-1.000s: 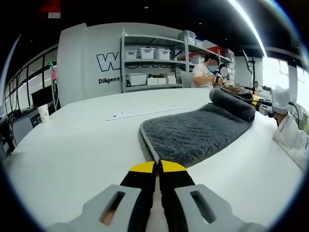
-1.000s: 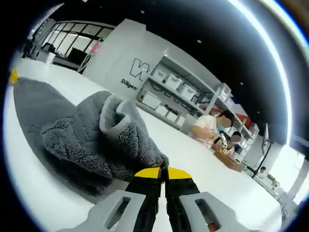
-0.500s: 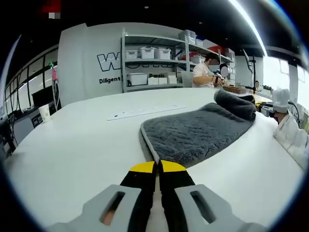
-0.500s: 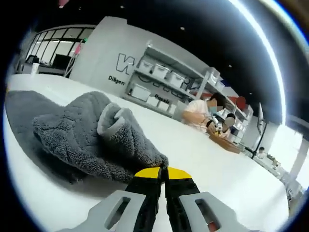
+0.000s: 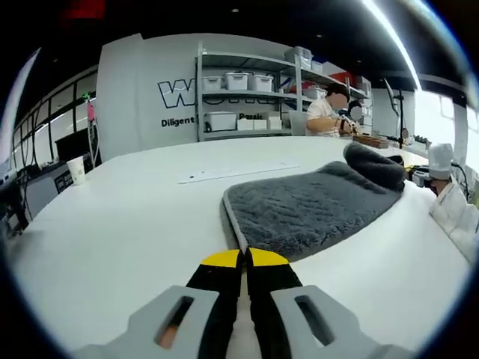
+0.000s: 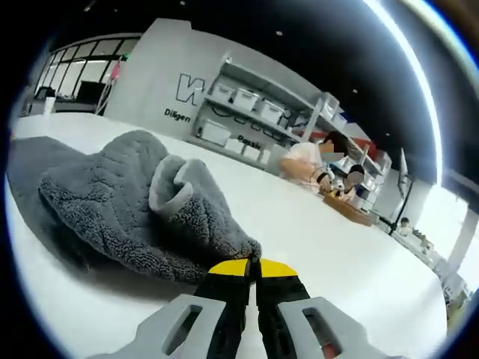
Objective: Open the folded towel by lifting each exposed corner and separating the folded layers until the towel lies flat within the target outline without major curled edges
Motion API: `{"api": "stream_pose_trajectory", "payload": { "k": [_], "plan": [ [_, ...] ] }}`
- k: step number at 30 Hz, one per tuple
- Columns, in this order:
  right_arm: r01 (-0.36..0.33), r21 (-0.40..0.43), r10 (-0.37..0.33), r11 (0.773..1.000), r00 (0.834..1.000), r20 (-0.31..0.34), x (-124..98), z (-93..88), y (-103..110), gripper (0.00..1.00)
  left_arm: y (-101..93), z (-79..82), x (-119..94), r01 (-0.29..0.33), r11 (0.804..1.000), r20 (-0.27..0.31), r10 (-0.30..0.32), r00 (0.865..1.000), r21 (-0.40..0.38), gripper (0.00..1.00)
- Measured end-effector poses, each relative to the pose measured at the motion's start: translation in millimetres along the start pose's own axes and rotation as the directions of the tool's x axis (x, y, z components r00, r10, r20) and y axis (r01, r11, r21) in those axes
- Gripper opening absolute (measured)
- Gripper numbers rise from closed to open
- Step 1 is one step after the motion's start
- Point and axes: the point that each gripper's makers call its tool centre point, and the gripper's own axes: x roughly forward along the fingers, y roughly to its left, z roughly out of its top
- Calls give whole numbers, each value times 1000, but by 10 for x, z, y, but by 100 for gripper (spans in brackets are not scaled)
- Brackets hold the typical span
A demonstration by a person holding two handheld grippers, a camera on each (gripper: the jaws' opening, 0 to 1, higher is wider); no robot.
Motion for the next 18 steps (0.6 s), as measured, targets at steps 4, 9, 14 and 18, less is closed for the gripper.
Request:
{"api": "stream_pose_trajectory", "payload": {
  "k": [4, 9, 14, 18],
  "plan": [
    [-1, -39, 1, 999, 1000, -12, -8, -9, 52, 0, 100, -5, -9, -21, 1000, -1, 21, 1000, -13, 2],
    [0, -37, -1, 999, 1000, -27, -15, -42, 45, 0, 186, -13, -23, -44, 999, -3, 44, 999, -17, 2],
    [4, -31, -5, 1000, 999, -33, -20, -55, 36, 0, 338, 3, -59, -99, 995, -3, 99, 995, 15, 2],
    [6, -19, -7, 1000, 999, -39, -15, -71, 23, 0, 483, -23, -81, -110, 993, -5, 110, 994, -50, 2]
  ]
}}
